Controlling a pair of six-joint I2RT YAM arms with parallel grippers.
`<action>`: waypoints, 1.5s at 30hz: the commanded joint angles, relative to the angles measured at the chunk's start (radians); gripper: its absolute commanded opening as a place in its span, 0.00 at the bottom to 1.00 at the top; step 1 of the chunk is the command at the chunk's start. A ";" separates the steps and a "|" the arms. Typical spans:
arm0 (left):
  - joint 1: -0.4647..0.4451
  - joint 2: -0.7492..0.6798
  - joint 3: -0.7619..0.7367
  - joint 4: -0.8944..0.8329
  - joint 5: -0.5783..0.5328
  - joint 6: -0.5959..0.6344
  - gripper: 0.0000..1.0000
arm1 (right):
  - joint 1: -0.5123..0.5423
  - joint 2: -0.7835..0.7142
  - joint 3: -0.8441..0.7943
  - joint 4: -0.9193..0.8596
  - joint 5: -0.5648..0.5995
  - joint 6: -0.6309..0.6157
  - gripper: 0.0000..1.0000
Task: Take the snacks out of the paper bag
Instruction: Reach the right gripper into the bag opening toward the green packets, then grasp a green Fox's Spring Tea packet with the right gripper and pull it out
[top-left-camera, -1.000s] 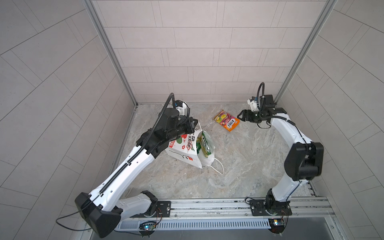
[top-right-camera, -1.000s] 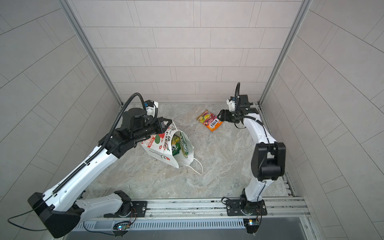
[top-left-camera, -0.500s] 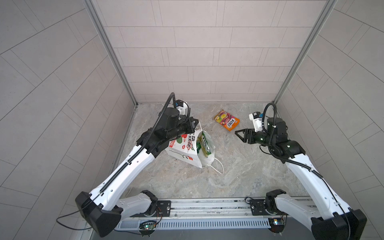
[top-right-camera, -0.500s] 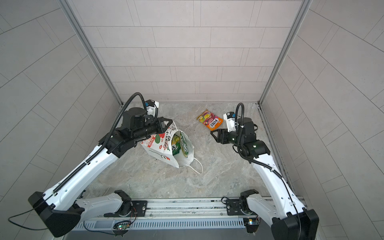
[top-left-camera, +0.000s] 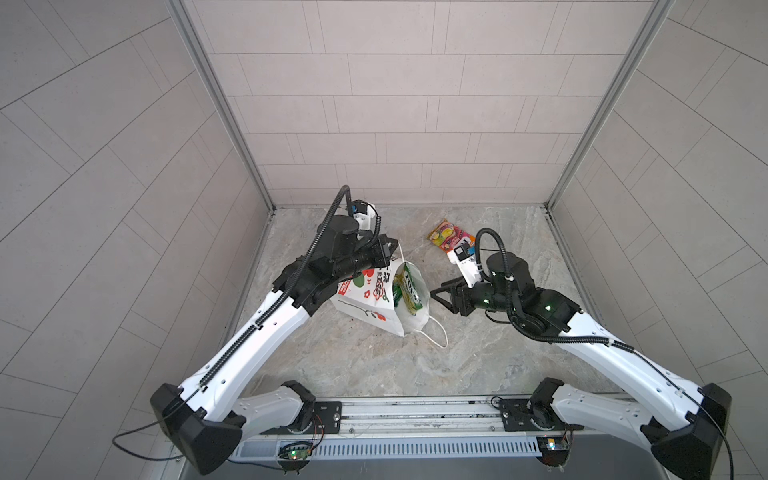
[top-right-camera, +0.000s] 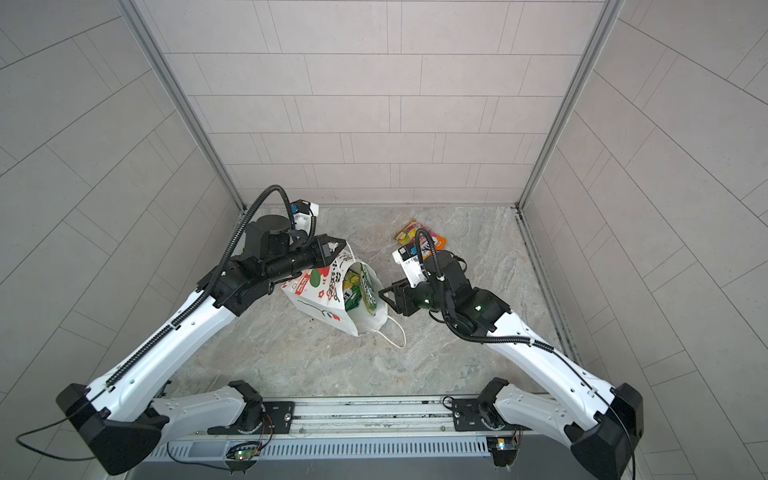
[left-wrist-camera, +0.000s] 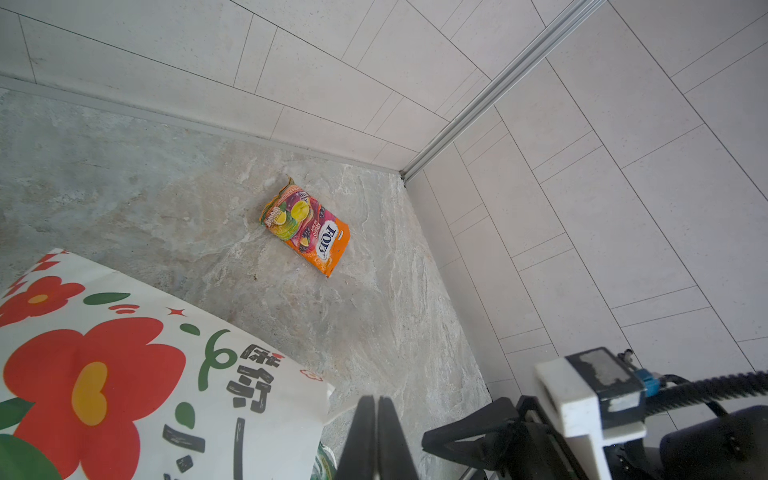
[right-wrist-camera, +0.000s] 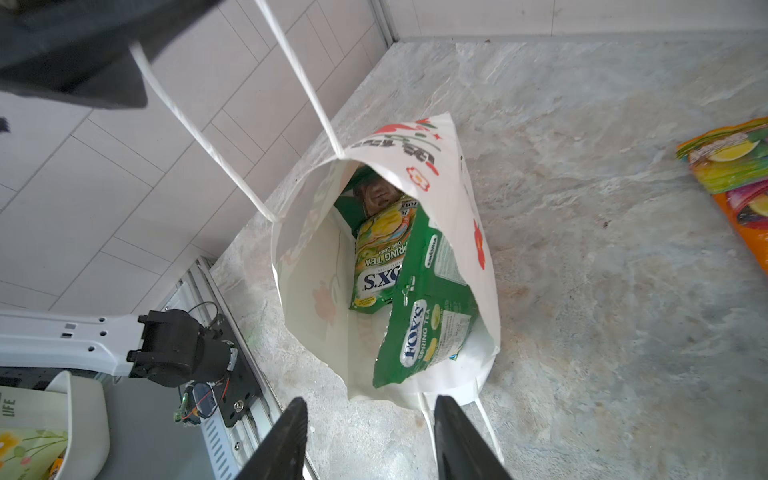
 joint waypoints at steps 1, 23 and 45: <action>0.001 -0.005 0.033 0.058 -0.002 0.003 0.00 | 0.047 0.040 0.004 0.049 0.099 -0.011 0.50; 0.001 0.001 0.035 0.060 0.016 -0.008 0.00 | 0.152 0.358 0.130 0.069 0.423 -0.009 0.46; 0.001 -0.016 0.013 0.047 -0.019 0.003 0.00 | 0.145 0.243 0.077 0.085 0.284 -0.009 0.00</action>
